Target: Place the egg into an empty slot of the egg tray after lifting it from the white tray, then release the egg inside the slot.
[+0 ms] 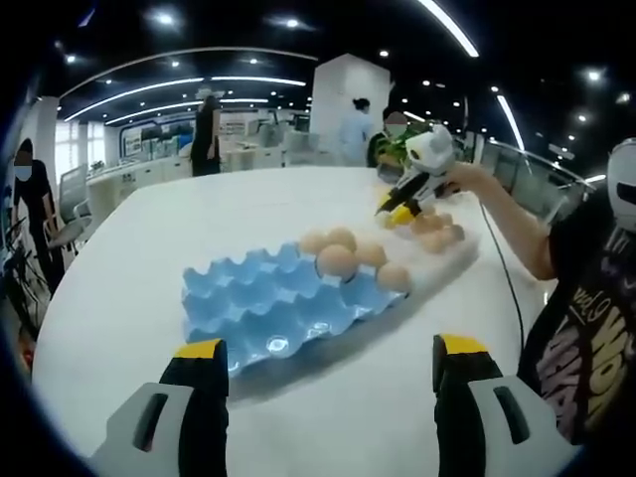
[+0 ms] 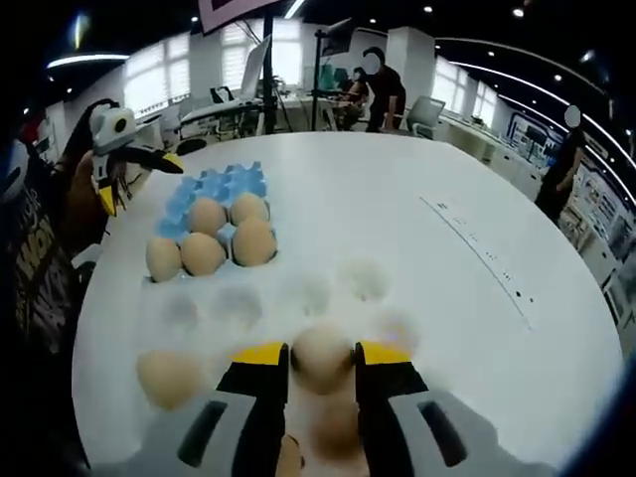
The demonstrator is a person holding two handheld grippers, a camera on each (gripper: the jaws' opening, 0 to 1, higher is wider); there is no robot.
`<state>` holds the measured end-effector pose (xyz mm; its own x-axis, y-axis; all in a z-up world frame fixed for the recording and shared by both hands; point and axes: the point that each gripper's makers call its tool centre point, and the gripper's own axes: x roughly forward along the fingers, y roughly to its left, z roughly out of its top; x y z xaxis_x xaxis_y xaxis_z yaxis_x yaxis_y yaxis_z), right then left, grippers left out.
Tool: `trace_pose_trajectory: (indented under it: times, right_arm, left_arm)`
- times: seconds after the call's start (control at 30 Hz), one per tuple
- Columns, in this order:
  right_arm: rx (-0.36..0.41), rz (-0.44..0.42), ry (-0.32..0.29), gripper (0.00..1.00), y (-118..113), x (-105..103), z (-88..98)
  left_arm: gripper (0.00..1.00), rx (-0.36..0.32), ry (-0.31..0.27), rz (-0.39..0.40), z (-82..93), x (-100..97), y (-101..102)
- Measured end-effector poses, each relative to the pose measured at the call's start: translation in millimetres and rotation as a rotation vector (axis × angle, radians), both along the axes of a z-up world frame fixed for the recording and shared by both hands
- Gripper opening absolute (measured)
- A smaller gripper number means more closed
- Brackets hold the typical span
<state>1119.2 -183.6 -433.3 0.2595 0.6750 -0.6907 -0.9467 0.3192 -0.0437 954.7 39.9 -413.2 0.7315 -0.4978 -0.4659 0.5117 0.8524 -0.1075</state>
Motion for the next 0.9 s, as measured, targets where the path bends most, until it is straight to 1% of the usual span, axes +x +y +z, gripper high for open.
trace_pose_trajectory:
  times: [0.1,0.33,0.43,0.53,0.63,0.73,0.77,0.8,0.83,0.9]
  right_arm:
    - [-0.003,0.002,0.015,0.28,0.6,-0.2,-1.1]
    - [-0.065,0.005,0.035,0.28,2.7,0.4,-4.0]
    - [-0.065,0.003,0.047,0.27,1.7,1.3,-4.9]
    - [-0.045,0.005,0.045,0.27,0.2,1.6,-5.3]
    - [-0.01,0.002,0.045,0.27,-0.8,2.7,-4.3]
    - [0.007,0.011,0.029,0.27,-0.6,2.8,-3.5]
    - [0.026,0.025,0.011,0.27,-0.3,3.2,-2.7]
    - [0.051,0.015,0.018,0.27,-0.9,4.2,-2.1]
    - [0.096,-0.002,0.032,0.27,-1.2,5.8,-1.0]
    - [0.118,0.008,0.025,0.27,-2.9,6.0,-0.6]
  left_arm:
    - [0.86,-0.005,0.002,-0.006,-0.5,0.5,-1.7]
    - [0.86,-0.008,0.004,-0.019,-1.0,5.5,-6.6]
    - [0.86,-0.009,-0.001,-0.02,0.8,6.7,-6.7]
    - [0.86,-0.007,-0.002,-0.011,0.9,8.1,-4.5]
    - [0.86,-0.008,-0.002,-0.006,0.9,9.2,-4.1]
    - [0.86,-0.009,-0.003,-0.009,1.6,8.8,-5.5]
    - [0.86,-0.009,-0.004,-0.01,1.9,8.4,-5.7]
    - [0.86,-0.007,-0.004,-0.012,2.2,7.9,-5.7]
    - [0.86,-0.006,-0.003,-0.011,2.1,7.6,-5.3]
    - [0.86,-0.002,-0.003,-0.006,2.2,7.5,-4.2]
